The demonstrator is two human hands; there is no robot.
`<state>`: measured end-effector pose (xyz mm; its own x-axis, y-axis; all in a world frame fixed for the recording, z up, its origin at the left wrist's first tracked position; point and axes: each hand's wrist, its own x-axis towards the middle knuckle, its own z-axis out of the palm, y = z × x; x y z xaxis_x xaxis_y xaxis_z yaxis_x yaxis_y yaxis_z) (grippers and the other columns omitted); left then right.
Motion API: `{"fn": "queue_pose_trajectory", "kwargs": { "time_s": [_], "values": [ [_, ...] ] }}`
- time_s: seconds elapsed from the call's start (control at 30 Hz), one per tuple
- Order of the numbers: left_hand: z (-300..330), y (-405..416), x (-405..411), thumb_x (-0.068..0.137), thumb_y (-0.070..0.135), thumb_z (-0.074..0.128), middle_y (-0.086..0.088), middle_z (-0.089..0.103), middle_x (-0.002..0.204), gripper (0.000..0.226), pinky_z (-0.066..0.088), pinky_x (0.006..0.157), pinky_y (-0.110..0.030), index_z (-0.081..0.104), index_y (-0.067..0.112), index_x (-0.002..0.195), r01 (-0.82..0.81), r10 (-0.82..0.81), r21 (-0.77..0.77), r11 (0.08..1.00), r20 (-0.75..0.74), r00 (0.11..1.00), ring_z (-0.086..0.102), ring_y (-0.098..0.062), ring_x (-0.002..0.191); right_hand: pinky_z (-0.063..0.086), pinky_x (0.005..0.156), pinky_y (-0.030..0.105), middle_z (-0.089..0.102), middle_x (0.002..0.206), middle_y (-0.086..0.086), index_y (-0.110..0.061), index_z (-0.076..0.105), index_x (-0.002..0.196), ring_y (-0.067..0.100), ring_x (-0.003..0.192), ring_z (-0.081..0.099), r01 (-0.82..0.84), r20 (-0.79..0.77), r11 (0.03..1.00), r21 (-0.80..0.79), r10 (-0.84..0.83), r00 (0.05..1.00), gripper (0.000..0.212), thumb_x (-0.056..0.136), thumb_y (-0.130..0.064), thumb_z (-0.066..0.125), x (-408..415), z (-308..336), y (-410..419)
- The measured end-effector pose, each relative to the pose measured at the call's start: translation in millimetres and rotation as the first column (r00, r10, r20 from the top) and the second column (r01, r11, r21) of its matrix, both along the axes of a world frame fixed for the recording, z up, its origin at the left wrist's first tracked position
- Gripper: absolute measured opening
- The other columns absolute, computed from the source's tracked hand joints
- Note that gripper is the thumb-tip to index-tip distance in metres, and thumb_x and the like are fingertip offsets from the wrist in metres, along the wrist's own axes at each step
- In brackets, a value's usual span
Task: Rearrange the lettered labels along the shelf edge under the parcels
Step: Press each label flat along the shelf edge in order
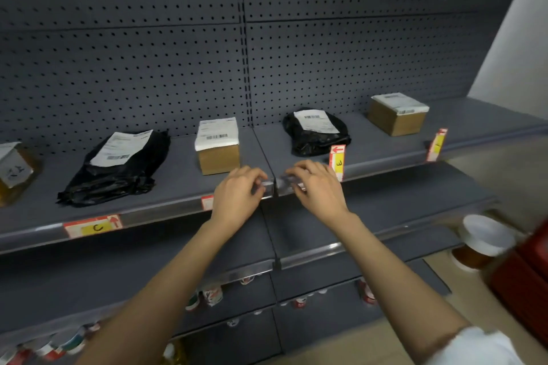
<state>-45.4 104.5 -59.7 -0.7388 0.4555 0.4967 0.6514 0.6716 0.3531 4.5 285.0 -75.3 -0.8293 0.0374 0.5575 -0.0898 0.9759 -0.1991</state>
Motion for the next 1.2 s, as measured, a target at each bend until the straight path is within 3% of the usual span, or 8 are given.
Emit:
{"fn": "queue_pose_trajectory", "kwargs": {
  "time_s": [0.13,0.2,0.37,0.57,0.73,1.03,1.2],
  "values": [
    [6.0,39.9,1.6,0.079,0.018,0.066,0.003,0.065,0.089,0.019,0.041,0.066,-0.027,0.063,0.023,0.098,0.050,-0.050,0.031,0.998,0.004,0.999,0.056,-0.017,0.088,0.039,0.092,0.038,0.058,0.119,0.004,-0.022,0.059,0.118,0.026,0.112,0.052,0.125,-0.006,0.974,-0.188,-0.128,0.992,0.034,0.084,-0.017,0.060,2.3,17.2,44.2],
    [9.9,61.2,1.0,0.080,0.020,0.066,0.003,0.065,0.091,0.021,0.038,0.066,-0.025,0.063,0.023,0.100,0.064,-0.065,0.035,0.997,0.044,0.997,0.055,-0.017,0.089,0.038,0.093,0.038,0.055,0.125,0.003,-0.023,0.057,0.121,0.026,0.115,0.049,0.132,-0.002,0.981,-0.144,-0.134,0.991,0.037,0.085,-0.016,0.059,2.7,24.2,64.3],
    [9.9,113.9,5.6,0.078,0.021,0.067,0.005,0.064,0.090,0.029,0.041,0.068,-0.027,0.059,0.025,0.105,0.038,-0.041,0.068,0.997,0.038,0.998,0.056,-0.016,0.088,0.037,0.094,0.038,0.051,0.133,0.000,-0.025,0.056,0.124,0.024,0.124,0.044,-0.034,0.130,0.999,0.009,0.033,0.991,0.036,0.089,-0.017,0.054,-10.3,40.1,104.3],
    [-5.9,149.4,11.3,0.078,0.017,0.067,0.005,0.064,0.088,0.027,0.042,0.064,-0.026,0.060,0.023,0.104,-0.033,0.031,0.069,0.997,0.039,0.999,0.058,-0.014,0.085,0.048,0.079,0.034,0.060,0.106,0.003,-0.017,0.066,0.097,0.022,0.096,0.060,-0.051,0.161,0.987,-0.151,0.075,0.984,0.013,0.087,-0.014,0.058,-12.6,45.9,151.3],
    [-18.4,164.7,16.4,0.076,0.018,0.071,-0.001,0.067,0.091,0.025,0.047,0.067,-0.030,0.063,0.018,0.099,-0.094,0.094,0.120,0.988,0.010,0.996,0.060,-0.017,0.087,0.054,0.082,0.040,0.071,0.093,0.003,-0.019,0.068,0.080,0.023,0.087,0.065,0.002,0.244,0.958,-0.286,0.071,0.967,0.012,0.083,-0.009,0.062,-19.7,33.2,184.0],
    [-28.9,162.4,28.6,0.079,0.017,0.067,-0.003,0.063,0.100,0.031,0.048,0.073,-0.034,0.063,0.019,0.110,-0.230,0.231,0.027,0.973,-0.015,0.973,0.058,-0.022,0.094,0.054,0.075,0.033,0.067,0.092,-0.002,-0.021,0.070,0.081,0.011,0.078,0.062,-0.106,0.119,0.872,-0.477,0.184,0.976,0.005,0.083,-0.017,0.066,-13.2,4.7,170.2],
    [-24.4,162.1,30.1,0.080,0.016,0.065,-0.004,0.062,0.102,0.034,0.048,0.074,-0.034,0.062,0.018,0.114,-0.210,0.210,-0.039,0.977,-0.009,0.978,0.056,-0.022,0.097,0.055,0.072,0.035,0.056,0.091,-0.005,-0.018,0.072,0.091,0.012,0.077,0.058,-0.124,0.116,0.909,-0.399,0.184,0.976,0.009,0.086,-0.019,0.064,-8.5,-6.2,176.1]
  ]
}}
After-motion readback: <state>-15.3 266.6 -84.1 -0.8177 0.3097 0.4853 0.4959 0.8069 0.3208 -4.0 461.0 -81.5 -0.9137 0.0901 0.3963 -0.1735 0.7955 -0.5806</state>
